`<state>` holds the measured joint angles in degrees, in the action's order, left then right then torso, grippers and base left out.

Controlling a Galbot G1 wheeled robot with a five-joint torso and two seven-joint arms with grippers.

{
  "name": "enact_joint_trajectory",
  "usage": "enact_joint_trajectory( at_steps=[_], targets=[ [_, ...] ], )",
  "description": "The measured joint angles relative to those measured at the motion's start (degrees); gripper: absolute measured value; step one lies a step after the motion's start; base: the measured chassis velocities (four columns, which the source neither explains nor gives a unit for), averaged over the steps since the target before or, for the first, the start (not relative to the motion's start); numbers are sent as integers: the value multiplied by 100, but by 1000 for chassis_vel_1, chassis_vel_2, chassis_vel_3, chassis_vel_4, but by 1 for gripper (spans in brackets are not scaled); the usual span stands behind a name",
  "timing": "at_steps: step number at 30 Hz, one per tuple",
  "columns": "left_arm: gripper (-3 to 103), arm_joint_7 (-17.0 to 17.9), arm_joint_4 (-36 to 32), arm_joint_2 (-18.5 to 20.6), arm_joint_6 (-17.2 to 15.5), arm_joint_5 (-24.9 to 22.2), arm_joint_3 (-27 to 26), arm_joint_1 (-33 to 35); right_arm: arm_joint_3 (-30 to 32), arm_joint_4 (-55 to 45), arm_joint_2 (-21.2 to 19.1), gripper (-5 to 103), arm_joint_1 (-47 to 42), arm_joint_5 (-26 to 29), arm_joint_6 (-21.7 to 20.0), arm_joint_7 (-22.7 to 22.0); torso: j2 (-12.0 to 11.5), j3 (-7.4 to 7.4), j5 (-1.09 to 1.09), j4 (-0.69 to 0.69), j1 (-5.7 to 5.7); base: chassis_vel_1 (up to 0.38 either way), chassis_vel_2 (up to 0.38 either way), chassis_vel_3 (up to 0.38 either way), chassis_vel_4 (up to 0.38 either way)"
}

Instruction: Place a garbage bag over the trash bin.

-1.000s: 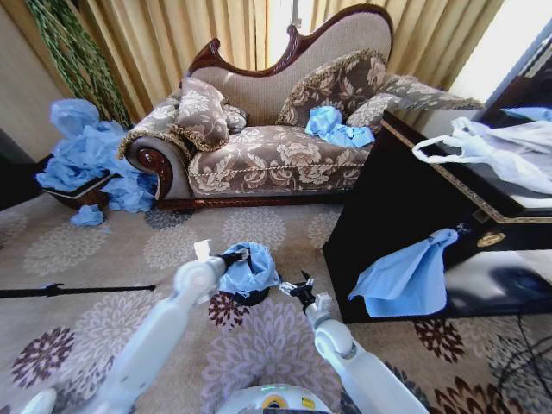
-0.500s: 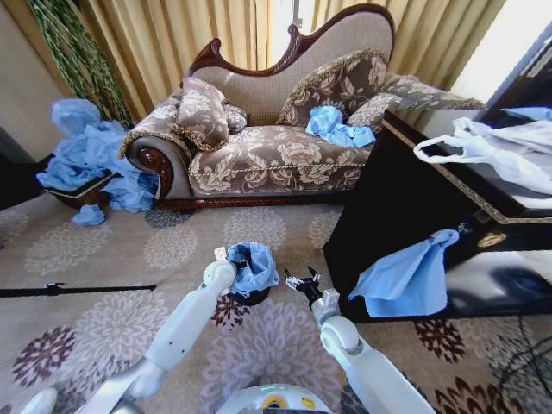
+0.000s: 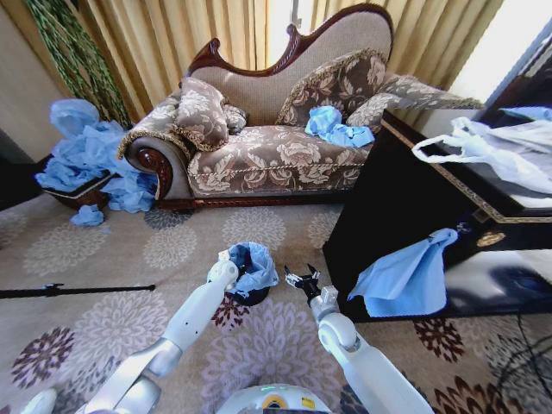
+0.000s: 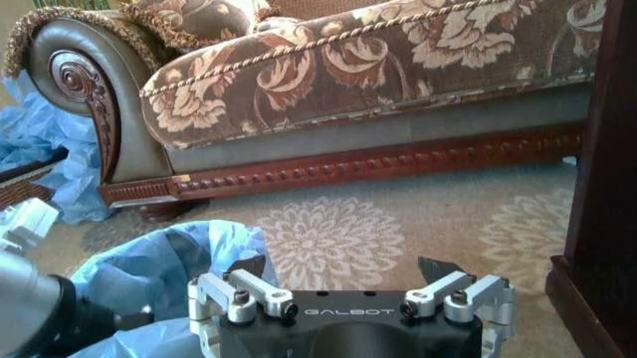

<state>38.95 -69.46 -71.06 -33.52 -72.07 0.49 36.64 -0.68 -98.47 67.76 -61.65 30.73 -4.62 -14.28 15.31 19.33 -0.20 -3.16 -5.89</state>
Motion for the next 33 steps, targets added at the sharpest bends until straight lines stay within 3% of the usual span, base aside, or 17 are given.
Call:
enact_joint_trajectory(
  at_steps=[7,15,26,30,32,33],
  targets=[
    [0,265,124,-44,-56,-316,184,-4,-25,-1,66,100,9,-7,-7,-25,0,-2,3,1,1,0,0,0,0],
    [0,216,345,-201,29,-233,49,-162,-12,-35,91,100,23,-14,-6,-60,0,0,-2,0,1,0,0,0,0],
    [0,-438,578,-286,152,326,-3,-442,-47,-37,160,100,-11,-50,-2,-68,0,0,1,0,0,0,0,0,0],
    [0,-954,1033,-478,309,725,13,-616,-72,3,170,100,-2,-58,-2,-68,0,0,1,0,0,0,0,0,0],
    [0,-1052,1095,-502,322,837,38,-648,-74,7,168,100,-2,-58,-3,-68,0,0,1,-1,0,0,0,0,0],
    [0,-1298,1175,-534,343,1134,102,-682,-86,22,166,100,8,-57,-3,-68,0,0,1,-1,0,0,0,0,0]
  ],
)
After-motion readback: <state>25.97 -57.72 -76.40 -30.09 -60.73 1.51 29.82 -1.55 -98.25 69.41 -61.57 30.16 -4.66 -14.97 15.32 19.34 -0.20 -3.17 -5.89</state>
